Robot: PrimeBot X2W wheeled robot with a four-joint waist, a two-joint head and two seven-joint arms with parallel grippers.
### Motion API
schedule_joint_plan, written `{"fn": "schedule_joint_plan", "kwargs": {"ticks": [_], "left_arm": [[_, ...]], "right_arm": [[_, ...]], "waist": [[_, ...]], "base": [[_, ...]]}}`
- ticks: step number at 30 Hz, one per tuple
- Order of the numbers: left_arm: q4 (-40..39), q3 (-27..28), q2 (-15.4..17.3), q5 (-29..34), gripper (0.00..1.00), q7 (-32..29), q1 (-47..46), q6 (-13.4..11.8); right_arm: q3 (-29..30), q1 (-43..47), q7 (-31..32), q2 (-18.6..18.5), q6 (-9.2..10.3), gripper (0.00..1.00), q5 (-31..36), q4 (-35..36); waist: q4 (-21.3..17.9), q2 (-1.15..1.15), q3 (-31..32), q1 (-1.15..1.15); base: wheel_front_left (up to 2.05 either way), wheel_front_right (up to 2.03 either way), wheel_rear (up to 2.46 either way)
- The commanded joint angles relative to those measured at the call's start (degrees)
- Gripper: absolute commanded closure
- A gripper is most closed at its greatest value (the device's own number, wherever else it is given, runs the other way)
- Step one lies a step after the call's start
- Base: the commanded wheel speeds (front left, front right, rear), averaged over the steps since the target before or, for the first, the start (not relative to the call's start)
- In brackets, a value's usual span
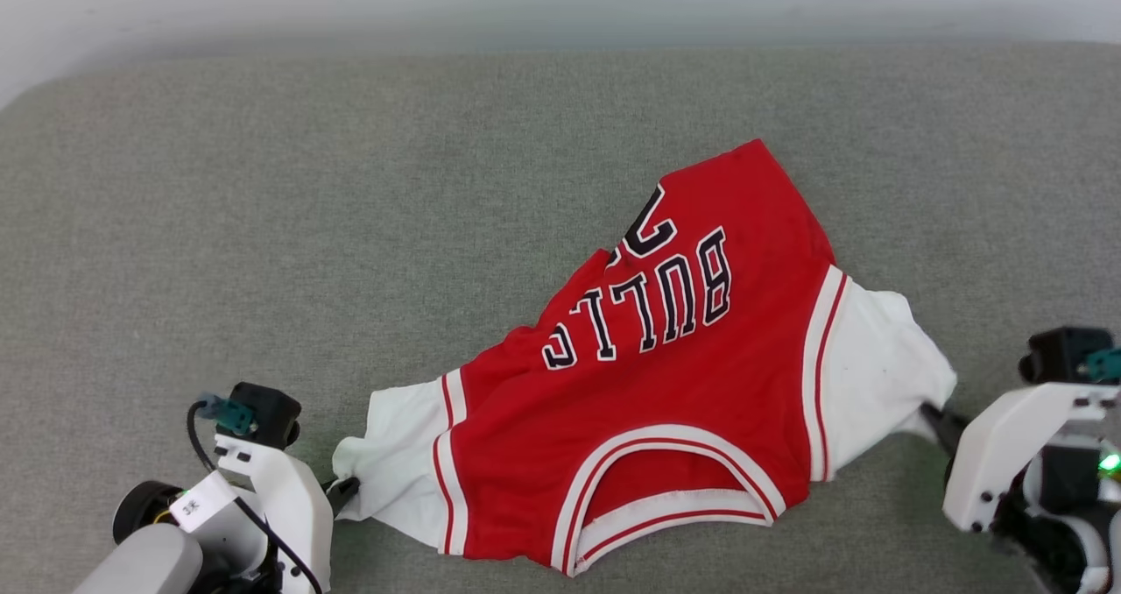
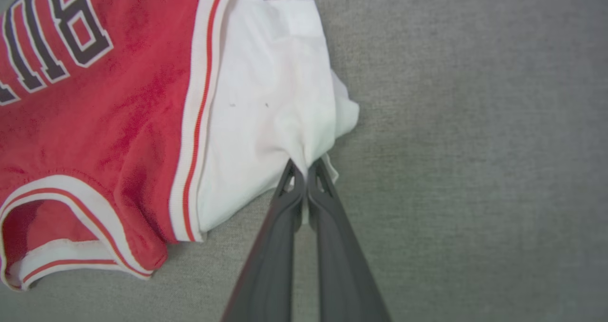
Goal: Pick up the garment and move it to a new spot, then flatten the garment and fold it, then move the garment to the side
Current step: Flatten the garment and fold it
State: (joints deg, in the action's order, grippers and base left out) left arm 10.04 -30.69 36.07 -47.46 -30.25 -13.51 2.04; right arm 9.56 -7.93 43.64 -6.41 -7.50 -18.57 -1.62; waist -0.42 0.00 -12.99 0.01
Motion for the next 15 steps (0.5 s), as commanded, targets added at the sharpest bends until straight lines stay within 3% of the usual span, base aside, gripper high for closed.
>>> {"fn": "schedule_joint_plan", "kwargs": {"ticks": [1,6,15], "left_arm": [[-0.08,-0.28,-0.33,0.72,1.00,1.05,-0.24,-0.04],[-4.08,2.51,2.28,5.65,1.00,7.68,-3.55,-1.63],[-9.07,10.18,1.34,6.59,1.00,17.54,-11.83,-4.50]], "right_arm": [[0.13,-1.17,-0.99,-0.73,0.02,1.00,0.26,0.64],[0.30,-3.32,-7.21,-2.66,0.02,1.00,1.63,3.16],[1.64,-12.11,-16.05,-4.29,0.03,1.00,4.30,7.03]], "waist": [[0.25,0.00,0.68,-0.01],[0.83,0.00,2.62,-0.01],[0.51,0.00,4.93,-0.01]], "base": [[0.00,0.00,0.00],[0.00,0.00,0.00],[0.00,0.00,0.00]]}}
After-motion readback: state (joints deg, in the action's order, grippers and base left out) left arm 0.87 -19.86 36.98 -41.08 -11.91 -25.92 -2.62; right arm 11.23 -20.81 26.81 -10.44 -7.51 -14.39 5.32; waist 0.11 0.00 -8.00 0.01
